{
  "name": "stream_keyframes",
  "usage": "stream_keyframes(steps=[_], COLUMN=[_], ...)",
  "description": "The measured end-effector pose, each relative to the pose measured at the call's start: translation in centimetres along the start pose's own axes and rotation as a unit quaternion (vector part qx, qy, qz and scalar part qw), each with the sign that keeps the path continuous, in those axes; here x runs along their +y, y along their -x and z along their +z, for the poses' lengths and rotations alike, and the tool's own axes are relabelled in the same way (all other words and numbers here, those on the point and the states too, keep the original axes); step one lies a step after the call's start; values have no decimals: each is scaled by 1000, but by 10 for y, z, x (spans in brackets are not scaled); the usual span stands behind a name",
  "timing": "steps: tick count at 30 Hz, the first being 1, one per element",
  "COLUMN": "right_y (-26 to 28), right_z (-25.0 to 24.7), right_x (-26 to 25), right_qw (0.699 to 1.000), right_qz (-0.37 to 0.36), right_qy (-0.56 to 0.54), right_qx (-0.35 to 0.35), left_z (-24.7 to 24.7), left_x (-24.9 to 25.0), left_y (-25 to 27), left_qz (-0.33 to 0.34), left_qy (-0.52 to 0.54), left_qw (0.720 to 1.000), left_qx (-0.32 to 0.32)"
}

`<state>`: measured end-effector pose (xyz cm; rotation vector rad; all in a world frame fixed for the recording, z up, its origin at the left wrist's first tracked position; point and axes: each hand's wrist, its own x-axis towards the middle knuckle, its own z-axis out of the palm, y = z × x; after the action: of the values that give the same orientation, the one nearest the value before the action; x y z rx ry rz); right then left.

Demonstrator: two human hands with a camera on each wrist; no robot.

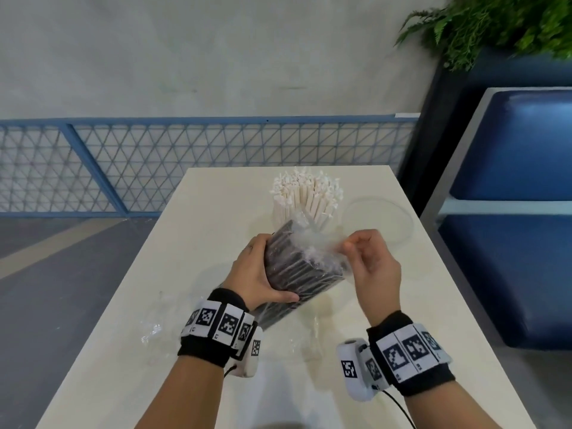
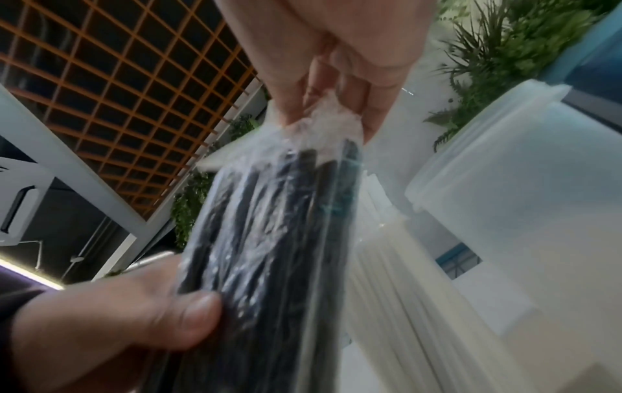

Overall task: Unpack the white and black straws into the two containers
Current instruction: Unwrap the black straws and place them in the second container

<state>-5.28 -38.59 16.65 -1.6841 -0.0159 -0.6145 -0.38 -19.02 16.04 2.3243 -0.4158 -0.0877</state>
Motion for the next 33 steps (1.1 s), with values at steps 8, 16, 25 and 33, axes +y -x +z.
stream_keyframes(steps=[8,16,25,33], right_y=[-28,-25,-47,-61], right_z=[0,18,24,35], right_x=[-21,-35,-50,-46], right_qw=[985,922,906,846], right_qz=[-22,-149,-83,-89], right_qy=[31,317,307,356], right_qx=[169,-168,-280,-387], left_z=[2,29,26,29], left_x=[-11,-5,-19,-19], left_y=[2,5,-5,-21], left_qz=[6,-17,-7,-1], left_qy=[76,132,122,170], left_qw=[996,983,991,985], left_qx=[38,123,59,8])
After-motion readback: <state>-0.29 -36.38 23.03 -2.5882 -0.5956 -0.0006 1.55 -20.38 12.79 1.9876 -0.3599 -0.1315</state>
